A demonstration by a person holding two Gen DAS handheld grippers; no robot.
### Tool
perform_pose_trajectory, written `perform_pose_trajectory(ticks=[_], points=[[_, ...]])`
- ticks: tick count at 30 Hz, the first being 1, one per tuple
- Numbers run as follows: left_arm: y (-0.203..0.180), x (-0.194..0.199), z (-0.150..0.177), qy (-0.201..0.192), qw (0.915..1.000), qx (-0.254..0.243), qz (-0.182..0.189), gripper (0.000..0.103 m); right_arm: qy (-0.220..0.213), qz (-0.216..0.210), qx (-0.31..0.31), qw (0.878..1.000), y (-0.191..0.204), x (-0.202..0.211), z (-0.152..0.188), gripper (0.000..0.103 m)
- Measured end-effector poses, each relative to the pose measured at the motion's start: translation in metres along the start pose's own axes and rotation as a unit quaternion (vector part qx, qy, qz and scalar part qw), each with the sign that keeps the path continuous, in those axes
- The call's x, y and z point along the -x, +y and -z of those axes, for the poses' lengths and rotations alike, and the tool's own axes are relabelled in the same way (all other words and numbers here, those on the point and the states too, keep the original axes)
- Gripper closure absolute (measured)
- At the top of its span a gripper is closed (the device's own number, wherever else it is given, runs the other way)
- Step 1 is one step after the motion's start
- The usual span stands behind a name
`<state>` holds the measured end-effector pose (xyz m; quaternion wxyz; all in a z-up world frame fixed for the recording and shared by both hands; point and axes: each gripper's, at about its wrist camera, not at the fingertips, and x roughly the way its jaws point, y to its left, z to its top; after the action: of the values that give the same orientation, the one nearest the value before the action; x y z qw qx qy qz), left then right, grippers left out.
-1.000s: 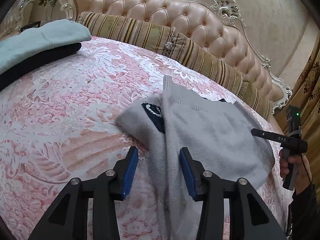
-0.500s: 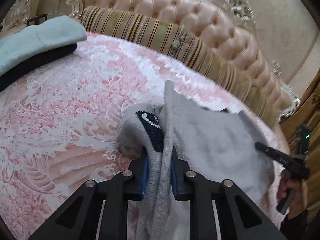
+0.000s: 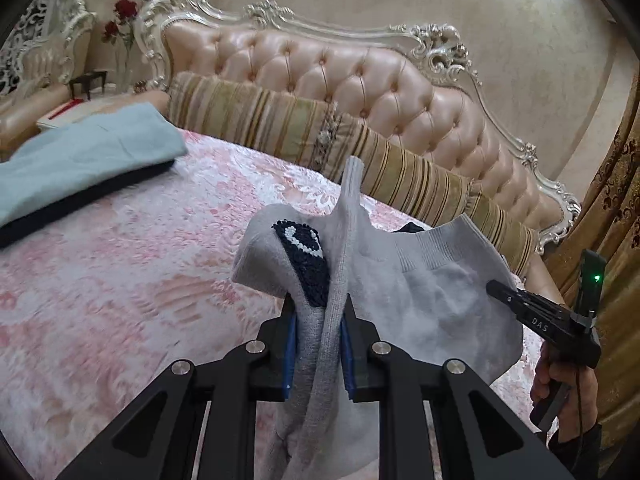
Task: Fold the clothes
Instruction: 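Lift the folded sweater with the left tool while the right tool grips it too, then carry the held sweater with both tools onto the folded clothes stack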
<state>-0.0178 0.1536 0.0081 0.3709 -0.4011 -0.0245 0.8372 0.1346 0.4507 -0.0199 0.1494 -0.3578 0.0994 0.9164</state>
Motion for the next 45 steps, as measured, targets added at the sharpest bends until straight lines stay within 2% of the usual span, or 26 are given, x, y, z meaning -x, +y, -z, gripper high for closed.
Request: perform_pose_trajectory(ticks=[5,8,13,21,26,30,35,40,45], points=[[0.004,0.049,0.023,-0.013,0.9996,0.008,-0.022,0.085,-0.002,-0.008,0.024,1.000,0.035,0.024,0.010,0.081],[0.017,0.072,0.043,-0.019,0.9990,0.024,-0.031,0.085,-0.001,-0.011,0.041,0.999,0.060,0.033,0.017,0.081],[0.037,0.102,0.068,-0.016,0.9986,0.024,-0.043,0.085,0.005,-0.021,0.057,0.998,0.096,0.037,0.033,0.081],[0.076,0.126,0.102,-0.018,0.9976,0.049,-0.045,0.085,0.031,-0.021,0.081,0.996,0.145,0.032,0.060,0.081],[0.097,0.133,0.105,-0.024,0.9971,0.058,-0.043,0.085,0.033,-0.015,0.093,0.995,0.166,0.034,0.057,0.081],[0.121,0.135,0.088,-0.035,0.9963,0.061,-0.049,0.085,0.025,-0.010,0.109,0.994,0.195,0.021,0.034,0.081],[0.168,0.132,0.037,-0.056,0.9941,0.065,-0.066,0.085,0.011,-0.025,0.124,0.992,0.237,-0.016,-0.013,0.081],[0.223,0.120,-0.038,-0.085,0.9895,0.065,-0.097,0.085,-0.020,-0.048,0.142,0.988,0.289,-0.069,-0.095,0.081],[0.283,0.096,-0.100,-0.102,0.9833,0.081,-0.127,0.085,-0.033,-0.080,0.155,0.984,0.329,-0.123,-0.161,0.081]])
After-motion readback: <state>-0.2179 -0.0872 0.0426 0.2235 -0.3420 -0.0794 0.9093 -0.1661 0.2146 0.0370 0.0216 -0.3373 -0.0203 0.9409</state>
